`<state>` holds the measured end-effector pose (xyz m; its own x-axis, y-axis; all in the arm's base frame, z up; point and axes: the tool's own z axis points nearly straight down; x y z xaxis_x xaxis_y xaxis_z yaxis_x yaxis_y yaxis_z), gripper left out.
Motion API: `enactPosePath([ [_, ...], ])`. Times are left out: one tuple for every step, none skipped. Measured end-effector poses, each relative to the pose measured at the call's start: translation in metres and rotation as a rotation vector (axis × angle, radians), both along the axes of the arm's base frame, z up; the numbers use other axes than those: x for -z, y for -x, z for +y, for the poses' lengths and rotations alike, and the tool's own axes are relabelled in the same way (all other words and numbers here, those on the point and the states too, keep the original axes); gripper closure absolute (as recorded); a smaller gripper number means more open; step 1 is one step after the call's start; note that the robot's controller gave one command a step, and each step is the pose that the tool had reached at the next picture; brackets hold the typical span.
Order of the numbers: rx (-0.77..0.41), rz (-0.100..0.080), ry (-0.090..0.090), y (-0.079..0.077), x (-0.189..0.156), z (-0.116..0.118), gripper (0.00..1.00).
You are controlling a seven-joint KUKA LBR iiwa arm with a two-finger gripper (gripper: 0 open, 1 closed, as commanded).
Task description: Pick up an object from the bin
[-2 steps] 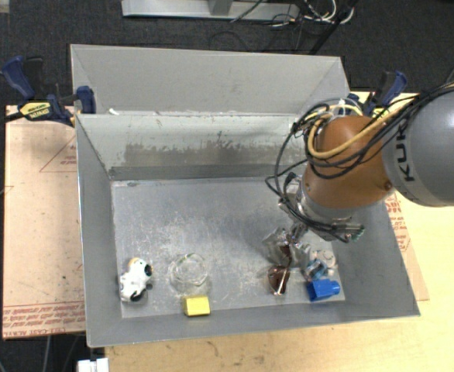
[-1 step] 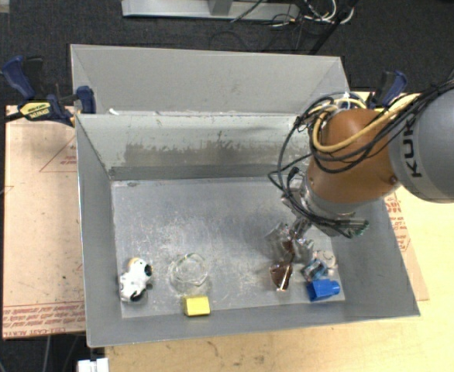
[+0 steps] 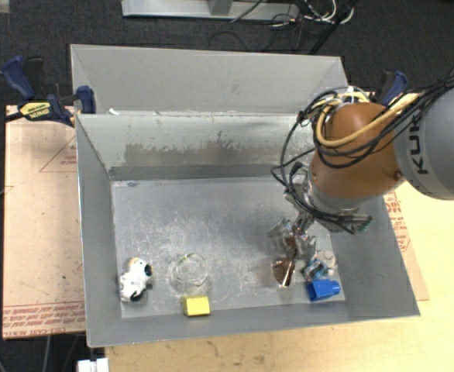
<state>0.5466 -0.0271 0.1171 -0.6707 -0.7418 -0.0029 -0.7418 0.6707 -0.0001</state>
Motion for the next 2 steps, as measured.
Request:
enactPosePath([
  [0.000, -0.001, 0.000, -0.0001, -0.0108, 0.0003, 1.00],
  [0.001, -0.001, 0.000, -0.0002, -0.0205, 0.0005, 1.00],
])
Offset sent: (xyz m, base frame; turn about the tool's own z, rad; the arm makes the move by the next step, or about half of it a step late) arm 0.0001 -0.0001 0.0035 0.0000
